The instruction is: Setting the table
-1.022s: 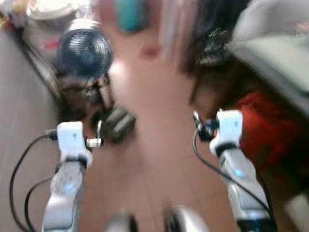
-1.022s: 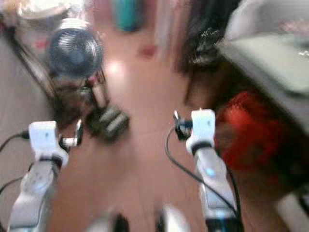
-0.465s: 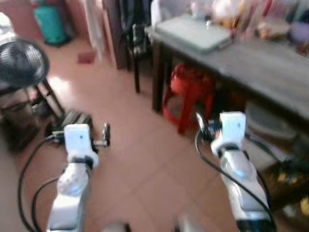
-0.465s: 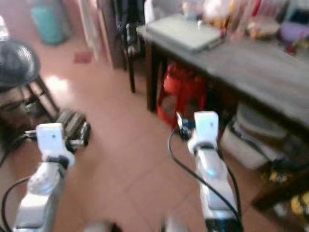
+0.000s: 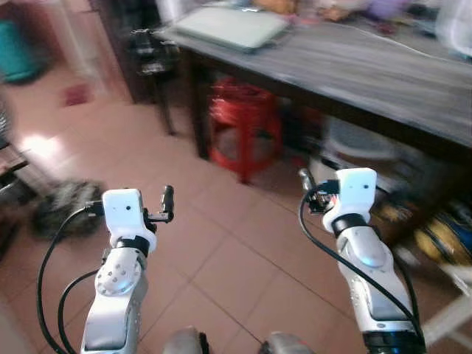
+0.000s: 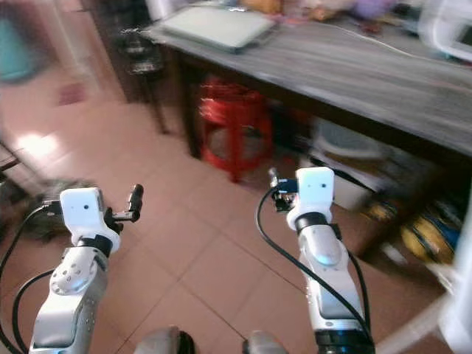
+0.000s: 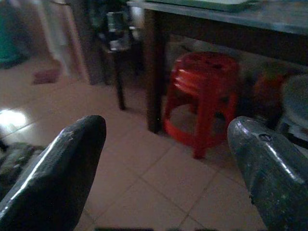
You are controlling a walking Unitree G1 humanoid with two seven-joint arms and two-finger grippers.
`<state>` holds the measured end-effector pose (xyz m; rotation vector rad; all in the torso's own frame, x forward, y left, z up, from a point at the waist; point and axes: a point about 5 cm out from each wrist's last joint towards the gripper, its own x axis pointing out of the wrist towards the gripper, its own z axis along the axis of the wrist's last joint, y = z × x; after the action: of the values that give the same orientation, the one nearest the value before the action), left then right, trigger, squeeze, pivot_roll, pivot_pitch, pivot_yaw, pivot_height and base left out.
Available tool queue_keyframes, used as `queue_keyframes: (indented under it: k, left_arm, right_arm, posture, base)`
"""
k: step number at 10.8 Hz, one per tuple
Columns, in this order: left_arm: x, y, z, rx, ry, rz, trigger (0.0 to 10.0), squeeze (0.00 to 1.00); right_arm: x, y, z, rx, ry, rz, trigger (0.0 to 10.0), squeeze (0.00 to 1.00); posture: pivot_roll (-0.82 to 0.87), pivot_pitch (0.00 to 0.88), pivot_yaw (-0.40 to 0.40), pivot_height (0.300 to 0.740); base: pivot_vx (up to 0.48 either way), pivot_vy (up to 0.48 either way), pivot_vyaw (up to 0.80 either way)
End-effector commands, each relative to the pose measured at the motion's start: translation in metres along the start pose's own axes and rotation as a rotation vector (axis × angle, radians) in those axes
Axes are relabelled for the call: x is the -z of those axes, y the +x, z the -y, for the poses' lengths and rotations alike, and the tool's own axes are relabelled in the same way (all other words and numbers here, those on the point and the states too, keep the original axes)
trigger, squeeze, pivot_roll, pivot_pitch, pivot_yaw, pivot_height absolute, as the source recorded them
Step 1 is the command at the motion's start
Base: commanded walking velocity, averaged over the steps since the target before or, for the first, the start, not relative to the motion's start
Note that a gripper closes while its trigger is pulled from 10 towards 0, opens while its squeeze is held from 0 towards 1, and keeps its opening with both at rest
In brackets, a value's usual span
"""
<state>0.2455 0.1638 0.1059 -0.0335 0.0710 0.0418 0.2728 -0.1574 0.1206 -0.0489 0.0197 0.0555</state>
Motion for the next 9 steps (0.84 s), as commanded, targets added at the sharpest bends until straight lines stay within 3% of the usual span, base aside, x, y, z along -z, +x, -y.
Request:
queue_keyframes:
  k: [1, 4, 7, 9]
  left_arm:
    - [-0.0011, 0.0015, -0.0044, -0.006, 0.011, 0.0, 10.0, 0.0]
    - [-0.0004, 0.0017, -0.0028, 0.011, 0.005, -0.002, 10.0, 0.0]
    - [-0.0003, 0.0005, -0.0022, 0.017, 0.013, -0.001, 10.0, 0.0]
    - [0.0004, -0.0014, 0.0006, 0.032, 0.014, 0.005, 10.0, 0.0]
  right_arm:
    - [-0.0062, -0.0013, -0.0018, -0.007, 0.006, 0.02, 10.0, 0.0]
    - [-0.0076, -0.0022, -0.0004, -0.002, 0.0, 0.024, 10.0, 0.0]
    - [-0.0057, -0.0074, 0.0, 0.005, 0.003, 0.012, 10.0, 0.0]
    - [-0.0013, -0.0104, -0.0011, 0.005, 0.004, -0.006, 10.0, 0.0]
  posture:
    - [-0.03, 0.105, 0.047, 0.74]
    - [-0.03, 0.108, 0.043, 0.74]
    - [-0.03, 0.113, 0.036, 0.74]
    - [-0.03, 0.118, 0.026, 0.74]
  base:
    - [0.0, 0.386, -0.8]
    - [0.0, 0.0, 0.0]
    - [0.0, 0.116, -0.8]
    - [0.0, 0.0, 0.0]
